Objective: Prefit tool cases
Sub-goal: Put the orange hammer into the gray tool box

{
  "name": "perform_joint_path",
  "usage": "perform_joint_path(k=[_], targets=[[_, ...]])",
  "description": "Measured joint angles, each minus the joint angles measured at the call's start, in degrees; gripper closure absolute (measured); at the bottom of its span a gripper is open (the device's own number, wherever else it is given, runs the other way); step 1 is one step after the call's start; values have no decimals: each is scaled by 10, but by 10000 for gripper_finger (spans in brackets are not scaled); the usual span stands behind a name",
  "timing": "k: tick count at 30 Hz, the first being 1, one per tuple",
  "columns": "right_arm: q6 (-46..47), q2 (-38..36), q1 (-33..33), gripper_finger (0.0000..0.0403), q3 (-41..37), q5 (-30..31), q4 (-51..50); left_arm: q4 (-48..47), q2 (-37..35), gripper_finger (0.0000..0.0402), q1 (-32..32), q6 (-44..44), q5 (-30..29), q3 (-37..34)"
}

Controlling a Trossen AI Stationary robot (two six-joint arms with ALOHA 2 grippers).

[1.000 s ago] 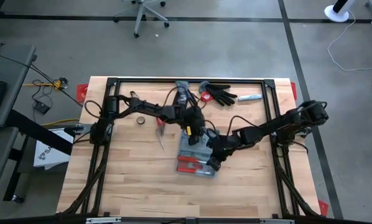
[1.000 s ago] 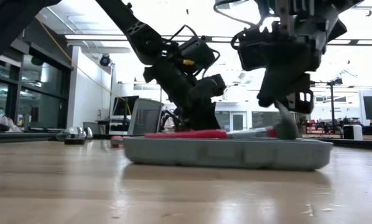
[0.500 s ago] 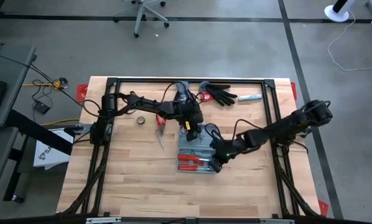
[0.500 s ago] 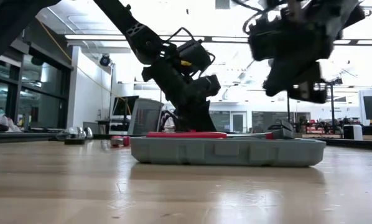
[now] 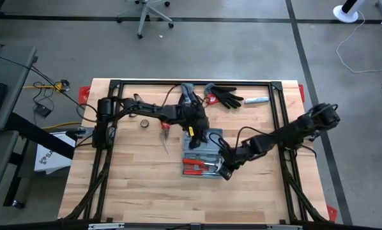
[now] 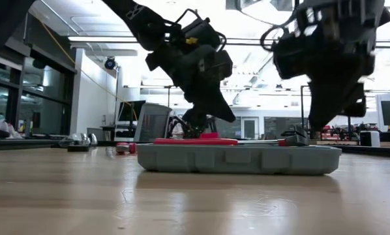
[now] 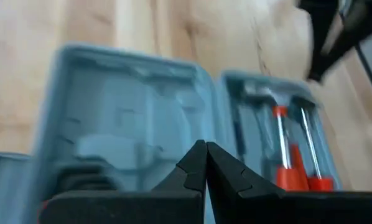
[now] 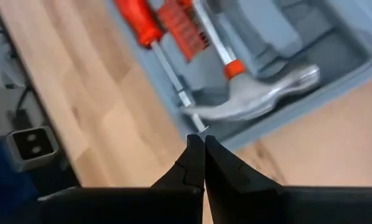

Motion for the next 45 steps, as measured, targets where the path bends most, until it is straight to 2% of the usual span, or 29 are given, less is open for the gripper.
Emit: perform_joint_path(k=[8, 15, 27, 42, 45], targets=[[-30, 41, -37, 403, 1, -14, 6, -26, 1, 402, -30, 28, -3, 0], [-10, 44, -45, 403, 1, 41, 9, -30, 1, 402, -31, 29, -3, 0], [-12, 45, -58, 403, 1, 63, 22, -34, 1, 402, -37, 32, -1, 0], [-43, 45, -76, 403, 0, 50, 23, -30, 43, 402, -43, 44, -62, 1], [-53, 45, -87, 403, 0, 45, 23, -27, 47, 402, -44, 43, -50, 2]])
